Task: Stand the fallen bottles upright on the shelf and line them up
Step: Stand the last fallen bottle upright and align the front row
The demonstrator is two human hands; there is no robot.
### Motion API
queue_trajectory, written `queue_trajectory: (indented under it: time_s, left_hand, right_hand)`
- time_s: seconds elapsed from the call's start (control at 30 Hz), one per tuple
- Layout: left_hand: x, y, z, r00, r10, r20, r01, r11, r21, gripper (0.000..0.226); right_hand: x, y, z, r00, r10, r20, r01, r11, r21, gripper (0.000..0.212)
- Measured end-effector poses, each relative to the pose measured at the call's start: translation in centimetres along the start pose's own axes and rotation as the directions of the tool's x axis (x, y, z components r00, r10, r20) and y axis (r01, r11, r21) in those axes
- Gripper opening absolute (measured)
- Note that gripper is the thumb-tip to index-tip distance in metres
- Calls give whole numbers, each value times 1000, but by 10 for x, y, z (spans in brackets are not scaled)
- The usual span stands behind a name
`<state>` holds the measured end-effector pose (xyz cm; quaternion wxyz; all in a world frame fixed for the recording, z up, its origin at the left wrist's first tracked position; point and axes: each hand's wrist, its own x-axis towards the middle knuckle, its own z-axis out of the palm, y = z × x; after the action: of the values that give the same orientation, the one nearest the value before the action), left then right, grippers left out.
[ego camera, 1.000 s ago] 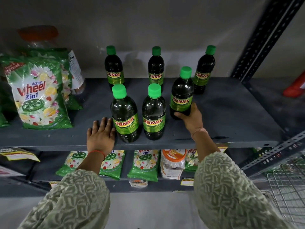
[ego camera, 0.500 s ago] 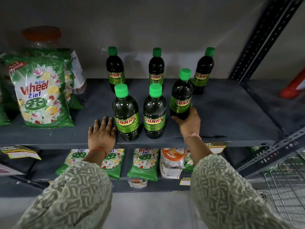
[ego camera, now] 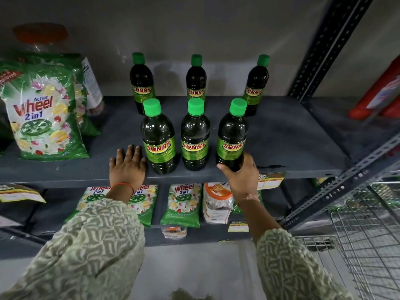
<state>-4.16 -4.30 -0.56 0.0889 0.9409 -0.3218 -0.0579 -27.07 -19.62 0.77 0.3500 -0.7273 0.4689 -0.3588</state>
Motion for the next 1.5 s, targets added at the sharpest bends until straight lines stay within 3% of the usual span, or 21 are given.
queue_trajectory:
  time_s: [0.67,0.73,0.8,0.87,0.93,1.0,1.07,1.17,1.3,1.37,1.5]
  left_hand:
    - [5,-4,6,999,14,-36,-14,1000,-7,54]
    - [3,-5,6,996,24,-81,-32,996,-88,52]
    - [-11,-5,4,975,-58,-215,-27,929,-370,52]
    - [-41,2,5,886,-241,-395,-58,789,-611,48]
    - [-81,21,11,839,-234,-492,-162,755,-636,47]
    - [-109,53,19,906,-55,-419,-249,731,-636,61]
    - [-119,85,26,956,23,-293,-224,701,-677,77]
    - [-110,125,28,959,-92,-268,-168,575,-800,83]
    - [-94,158,30,930,-301,-210,-42,482,-875,83]
    - [-81,160,34,914,-343,-218,-29,480,-877,85]
    - [-58,151,46,903,-350,-249,-1,577,-817,77]
  right_hand:
    - [-5,1,0,999,35,-13,-35,999,4,54]
    - [-6,1,-1,999,38,-15,-38,999,13,54]
    - [-7,1,-3,999,37,-3,-36,999,23,55]
    - [-6,2,-5,999,28,34,-29,999,26,62]
    - [-5,3,-8,996,8,86,-12,999,39,82]
    - [-2,4,-13,990,-7,143,-1,999,53,98]
    - [2,6,-17,981,-11,192,-1,998,61,105]
    - [8,6,-19,975,-32,222,12,996,92,103]
    - [14,10,-19,968,-91,233,73,994,85,82]
    - [15,13,-18,970,-103,218,85,992,91,77]
    - [18,17,-20,972,-113,207,84,986,146,71]
